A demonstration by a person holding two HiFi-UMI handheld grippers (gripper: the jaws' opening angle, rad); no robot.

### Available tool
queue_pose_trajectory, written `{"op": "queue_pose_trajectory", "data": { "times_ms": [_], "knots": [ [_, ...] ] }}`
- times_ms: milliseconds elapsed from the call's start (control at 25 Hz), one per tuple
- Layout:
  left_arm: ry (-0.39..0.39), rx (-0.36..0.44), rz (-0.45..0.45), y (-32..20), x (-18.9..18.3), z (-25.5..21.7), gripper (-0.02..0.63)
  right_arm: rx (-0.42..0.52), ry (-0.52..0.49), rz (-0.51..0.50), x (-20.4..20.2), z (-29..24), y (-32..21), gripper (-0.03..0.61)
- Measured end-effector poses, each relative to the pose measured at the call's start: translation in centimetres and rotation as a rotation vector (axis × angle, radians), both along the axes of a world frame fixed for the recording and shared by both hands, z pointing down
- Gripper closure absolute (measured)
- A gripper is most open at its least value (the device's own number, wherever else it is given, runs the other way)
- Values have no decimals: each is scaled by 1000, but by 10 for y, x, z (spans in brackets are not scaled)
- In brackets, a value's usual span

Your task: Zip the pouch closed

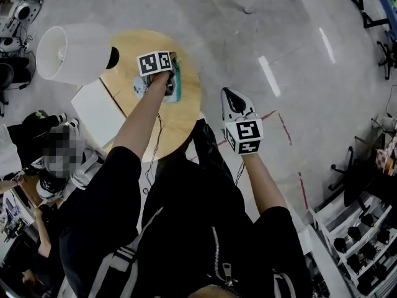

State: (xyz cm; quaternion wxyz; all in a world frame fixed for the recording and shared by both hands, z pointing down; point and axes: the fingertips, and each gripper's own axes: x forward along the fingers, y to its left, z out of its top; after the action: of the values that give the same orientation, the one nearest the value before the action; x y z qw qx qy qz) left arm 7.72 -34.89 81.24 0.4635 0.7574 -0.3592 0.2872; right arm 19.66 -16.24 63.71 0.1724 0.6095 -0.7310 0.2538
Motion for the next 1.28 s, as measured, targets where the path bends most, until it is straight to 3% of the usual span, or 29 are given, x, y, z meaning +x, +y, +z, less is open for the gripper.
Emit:
{"op": "queue_pose_trajectory", "data": {
  "times_ms": [200,440,800,1120,1280],
  "knots": [
    [156,15,-32,3,0,-13,604,-4,-7,-12,-2,0,-2,574],
    [285,119,-41,12,-10,-57,606,17,-15,-61,-12,-7,-11,574],
    [340,314,-9,23,-45,-148,607,101,-17,-219,-66,-47,-38,574],
    [388,467,-45,46,-99,-218,607,176,-6,-330,-115,-86,-50,574],
    [407,507,-69,59,-123,-244,607,199,-11,-358,-134,-101,-48,574]
  ]
}}
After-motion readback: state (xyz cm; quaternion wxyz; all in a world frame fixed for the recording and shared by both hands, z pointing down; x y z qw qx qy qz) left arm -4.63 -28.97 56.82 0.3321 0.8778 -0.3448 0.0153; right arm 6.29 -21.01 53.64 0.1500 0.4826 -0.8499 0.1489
